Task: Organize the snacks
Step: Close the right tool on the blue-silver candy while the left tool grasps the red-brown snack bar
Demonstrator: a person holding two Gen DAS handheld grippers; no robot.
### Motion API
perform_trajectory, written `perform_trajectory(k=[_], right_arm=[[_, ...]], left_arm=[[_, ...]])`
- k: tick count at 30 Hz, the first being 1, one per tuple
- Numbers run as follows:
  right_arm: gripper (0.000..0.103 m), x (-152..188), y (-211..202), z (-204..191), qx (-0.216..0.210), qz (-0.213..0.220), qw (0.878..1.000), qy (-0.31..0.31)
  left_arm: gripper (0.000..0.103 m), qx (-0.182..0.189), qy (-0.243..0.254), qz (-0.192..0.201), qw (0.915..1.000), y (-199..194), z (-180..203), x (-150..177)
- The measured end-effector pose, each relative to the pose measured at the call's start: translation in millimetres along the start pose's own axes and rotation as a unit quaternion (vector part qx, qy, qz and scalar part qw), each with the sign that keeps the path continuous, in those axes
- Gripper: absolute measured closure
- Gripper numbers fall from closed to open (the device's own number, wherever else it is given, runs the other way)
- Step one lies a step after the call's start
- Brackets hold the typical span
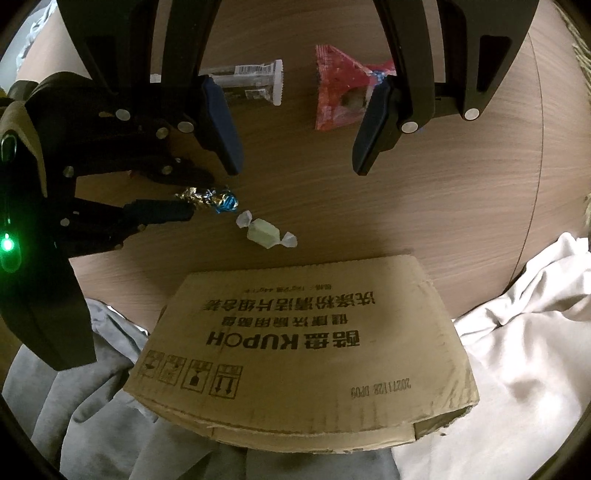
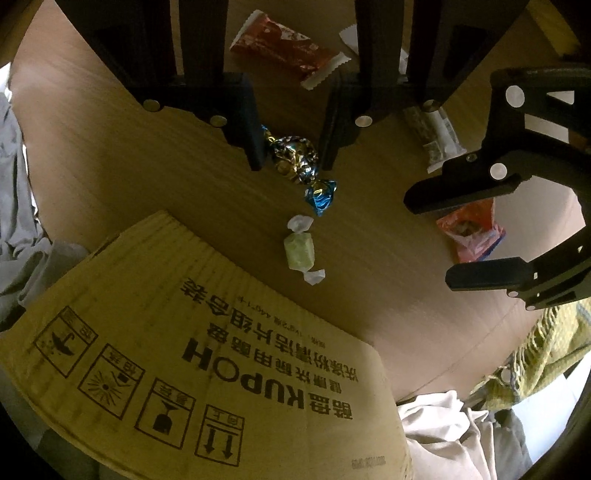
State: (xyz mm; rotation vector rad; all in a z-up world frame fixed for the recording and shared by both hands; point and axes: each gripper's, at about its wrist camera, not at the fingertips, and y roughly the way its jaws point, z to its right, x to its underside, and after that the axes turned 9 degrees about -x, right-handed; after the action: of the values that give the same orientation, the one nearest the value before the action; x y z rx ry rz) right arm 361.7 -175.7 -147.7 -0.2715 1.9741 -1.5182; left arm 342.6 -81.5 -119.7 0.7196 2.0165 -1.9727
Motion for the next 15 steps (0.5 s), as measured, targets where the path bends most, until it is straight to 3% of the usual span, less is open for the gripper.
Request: perform_trajectory(k=[7,15], right_arm=[[0.075,11,-20,2,0.001,0.036,0.999,0.028],[0.075,31,-66,10,0.038,0.111,0.988,0.1]], left_arm=[[0.043,0.003,0.011,0.013,0.9998,-9,2,0],[0.043,0.043,0.062,0.033,0.9966,-28,24,2]])
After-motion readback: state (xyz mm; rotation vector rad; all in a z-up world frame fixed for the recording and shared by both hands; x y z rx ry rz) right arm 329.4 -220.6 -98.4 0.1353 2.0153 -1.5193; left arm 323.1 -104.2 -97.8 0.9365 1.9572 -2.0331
